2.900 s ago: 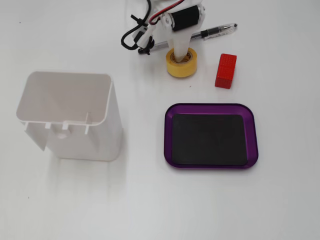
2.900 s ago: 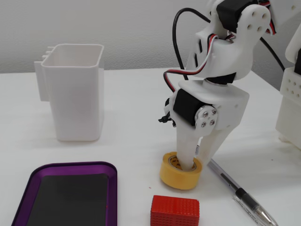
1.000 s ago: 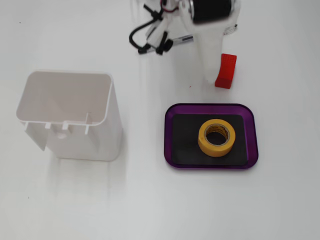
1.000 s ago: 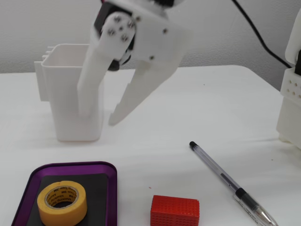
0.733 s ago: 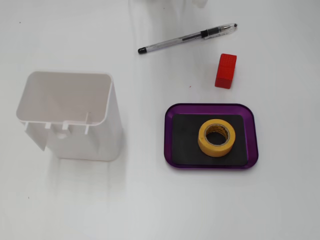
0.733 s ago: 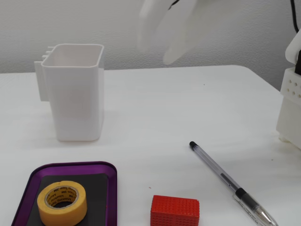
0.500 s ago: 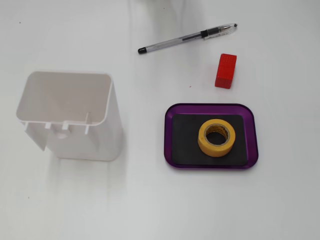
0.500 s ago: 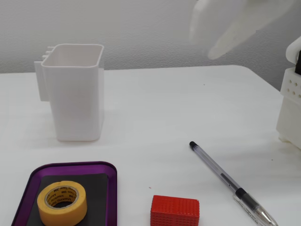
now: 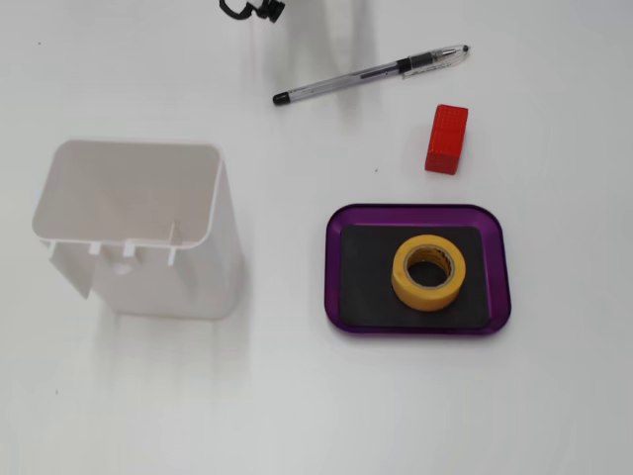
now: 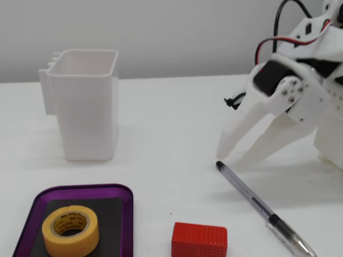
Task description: Pick up the yellow tape and place it in the box.
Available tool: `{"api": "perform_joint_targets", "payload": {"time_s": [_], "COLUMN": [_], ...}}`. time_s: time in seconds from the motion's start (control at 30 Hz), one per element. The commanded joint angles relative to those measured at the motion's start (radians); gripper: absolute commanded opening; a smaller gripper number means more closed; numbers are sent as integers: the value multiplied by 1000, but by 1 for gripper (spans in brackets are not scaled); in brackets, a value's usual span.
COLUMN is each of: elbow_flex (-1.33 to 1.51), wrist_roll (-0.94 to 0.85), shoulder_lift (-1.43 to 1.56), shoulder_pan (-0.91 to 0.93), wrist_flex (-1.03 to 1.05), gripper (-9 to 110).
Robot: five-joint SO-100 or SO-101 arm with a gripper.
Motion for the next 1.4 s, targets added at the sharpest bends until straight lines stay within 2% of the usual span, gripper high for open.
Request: {"api": "perform_joint_targets", "payload": {"time_s": [0.0, 0.17, 0.27, 1.37], "elbow_flex": [57, 100, 117, 164], "wrist_roll": [34, 133, 133, 135], "shoulder_lift": [95, 91, 91, 91], "shoulder_pan": [8, -2, -3, 3], "wrist_flex": [-25, -14, -12, -25], "gripper": [9, 7, -1, 0]}}
